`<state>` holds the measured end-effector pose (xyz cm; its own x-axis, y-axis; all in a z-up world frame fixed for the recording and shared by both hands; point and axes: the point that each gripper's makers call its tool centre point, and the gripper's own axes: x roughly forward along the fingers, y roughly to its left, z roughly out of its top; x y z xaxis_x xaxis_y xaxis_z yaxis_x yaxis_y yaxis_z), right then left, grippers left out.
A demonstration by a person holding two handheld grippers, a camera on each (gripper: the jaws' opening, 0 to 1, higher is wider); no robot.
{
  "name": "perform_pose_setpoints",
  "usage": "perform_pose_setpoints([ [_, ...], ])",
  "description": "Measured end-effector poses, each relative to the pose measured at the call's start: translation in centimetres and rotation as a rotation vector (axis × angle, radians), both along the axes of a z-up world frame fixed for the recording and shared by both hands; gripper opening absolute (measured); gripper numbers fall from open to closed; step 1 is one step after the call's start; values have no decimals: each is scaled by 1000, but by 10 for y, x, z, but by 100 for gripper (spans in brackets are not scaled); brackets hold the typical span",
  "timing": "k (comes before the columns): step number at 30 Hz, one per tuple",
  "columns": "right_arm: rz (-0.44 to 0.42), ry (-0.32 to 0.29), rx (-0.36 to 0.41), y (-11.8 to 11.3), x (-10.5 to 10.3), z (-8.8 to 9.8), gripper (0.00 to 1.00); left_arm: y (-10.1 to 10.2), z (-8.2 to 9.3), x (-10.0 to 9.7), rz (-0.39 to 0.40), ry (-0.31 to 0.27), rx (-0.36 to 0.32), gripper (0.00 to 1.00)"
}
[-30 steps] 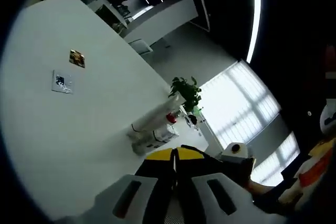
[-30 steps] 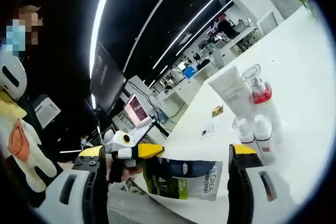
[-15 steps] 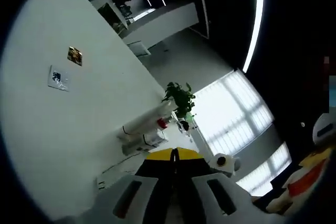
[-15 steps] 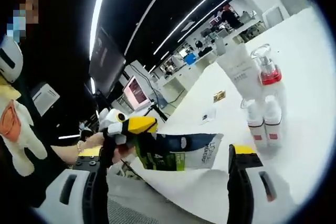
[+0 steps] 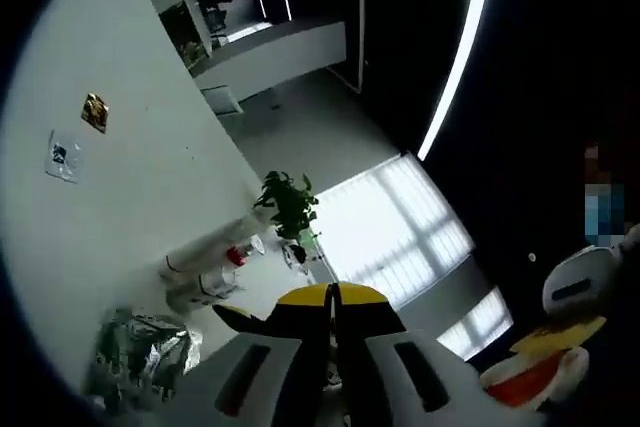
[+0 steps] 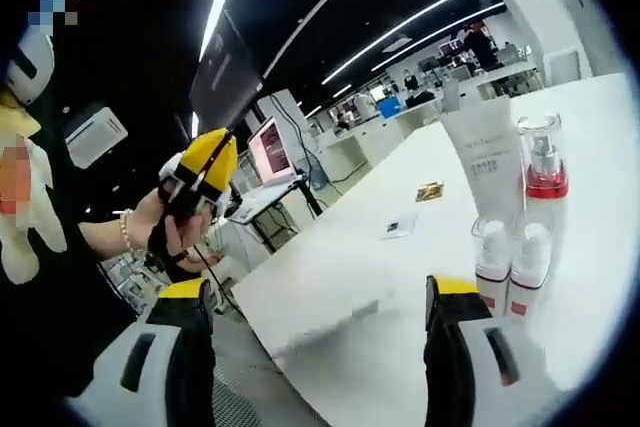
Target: Arrange the skincare products in the storage area until every visible bottle or jar stands upright without overlapping.
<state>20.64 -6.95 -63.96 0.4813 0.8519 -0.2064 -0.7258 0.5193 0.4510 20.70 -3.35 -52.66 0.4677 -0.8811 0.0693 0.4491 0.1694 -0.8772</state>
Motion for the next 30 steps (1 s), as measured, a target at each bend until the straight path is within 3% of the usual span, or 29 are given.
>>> perform_pose_setpoints([
  [2, 42, -8, -56, 3, -2, -6, 87, 1, -4, 0, 3, 3, 13, 0],
  [6, 42, -17, -10, 7, -7, 9, 89, 11, -18, 1, 40, -6, 96, 0],
  [8, 38, -16, -9, 4, -9, 8, 90, 18, -39, 0, 57, -16, 232, 0],
  [11, 33, -6, -13, 0, -13, 6, 91, 22, -62, -6, 20, -34, 389, 0],
  [16, 22, 4, -13, -4, -16, 6, 91, 21, -88, -16, -54, -73, 573, 2],
  [21, 16, 5, -17, -9, -20, 8, 92, 23, -114, -19, -93, -105, 755, 34],
  [22, 11, 7, -12, -11, -20, 10, 92, 24, -124, -21, -119, -123, 823, 39],
  [25, 0, 2, -10, -17, -22, 14, 92, 25, -142, -28, -160, -135, 941, 56],
  [27, -7, 0, -11, -21, -23, 15, 92, 26, -153, -33, -169, -131, 1001, 65],
  [30, -19, -4, -17, -30, -25, 17, 92, 24, -166, -39, -177, -104, 1027, 74],
])
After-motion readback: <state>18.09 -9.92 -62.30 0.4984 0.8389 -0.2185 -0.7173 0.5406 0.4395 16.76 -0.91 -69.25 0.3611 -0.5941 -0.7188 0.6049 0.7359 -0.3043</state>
